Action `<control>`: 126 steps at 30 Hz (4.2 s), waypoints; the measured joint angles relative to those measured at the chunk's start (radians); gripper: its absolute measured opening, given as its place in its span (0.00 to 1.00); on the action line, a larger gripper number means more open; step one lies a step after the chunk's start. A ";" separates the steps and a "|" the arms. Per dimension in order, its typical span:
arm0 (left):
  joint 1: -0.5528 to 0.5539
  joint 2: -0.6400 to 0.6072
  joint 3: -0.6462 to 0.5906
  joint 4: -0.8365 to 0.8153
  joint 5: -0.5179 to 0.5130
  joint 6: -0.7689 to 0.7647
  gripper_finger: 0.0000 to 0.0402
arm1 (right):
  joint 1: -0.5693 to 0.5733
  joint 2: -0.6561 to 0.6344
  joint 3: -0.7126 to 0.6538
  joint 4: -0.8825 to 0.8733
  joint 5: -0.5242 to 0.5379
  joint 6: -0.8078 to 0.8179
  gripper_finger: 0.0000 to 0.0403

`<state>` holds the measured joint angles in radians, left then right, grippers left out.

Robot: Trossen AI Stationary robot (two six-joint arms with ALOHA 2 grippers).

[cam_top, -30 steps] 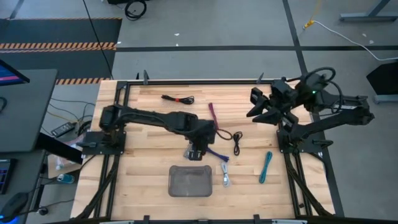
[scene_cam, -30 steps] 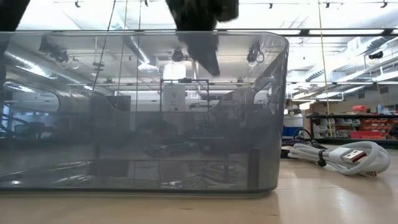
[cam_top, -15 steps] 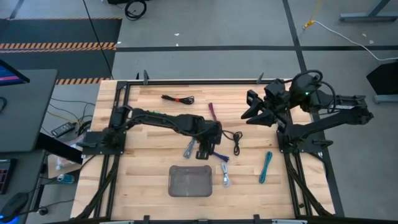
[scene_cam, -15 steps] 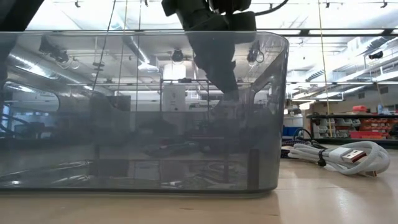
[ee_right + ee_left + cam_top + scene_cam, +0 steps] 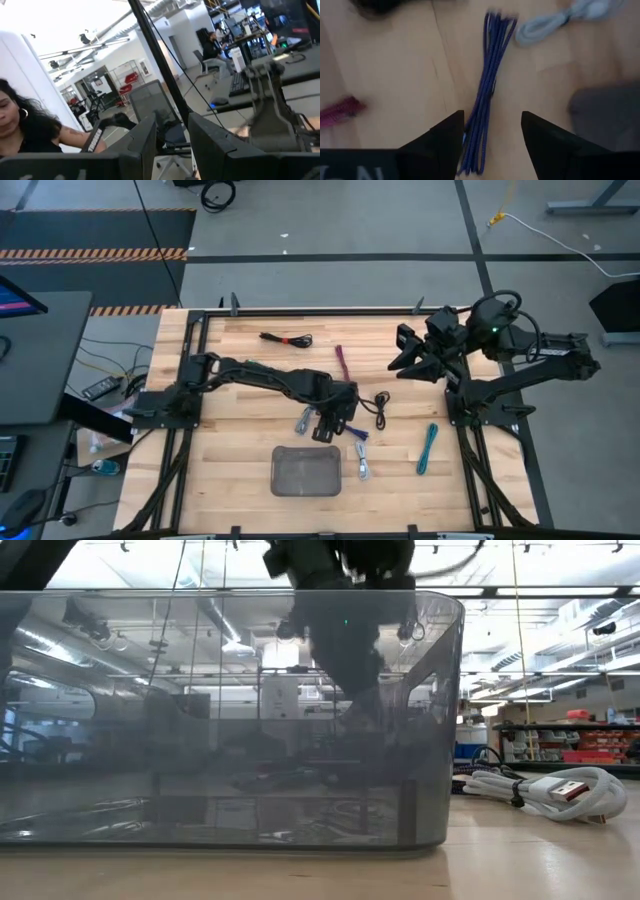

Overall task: Pick and place USB-C Cables
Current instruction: Put the violet charger cable into the black bin, then put the gray charger cable into the black bin

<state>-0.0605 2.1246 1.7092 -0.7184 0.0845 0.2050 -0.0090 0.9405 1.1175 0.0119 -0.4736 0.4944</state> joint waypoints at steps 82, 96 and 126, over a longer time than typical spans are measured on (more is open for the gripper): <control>-0.367 -0.011 0.232 -0.561 0.080 -0.898 0.09 | -0.092 -0.044 0.000 -0.027 -0.106 -0.015 0.28; -0.326 -0.011 -0.029 -0.252 0.098 -0.790 0.09 | -0.092 -0.044 0.000 -0.032 -0.106 -0.015 0.28; -0.008 -0.115 0.174 -0.353 -0.041 -0.710 0.55 | -0.093 -0.045 0.000 -0.031 -0.150 -0.017 0.28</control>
<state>-0.0681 2.0096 1.8832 -1.0715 0.0438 -0.5054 -0.1017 0.8959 1.1175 -0.0193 -0.6235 0.4770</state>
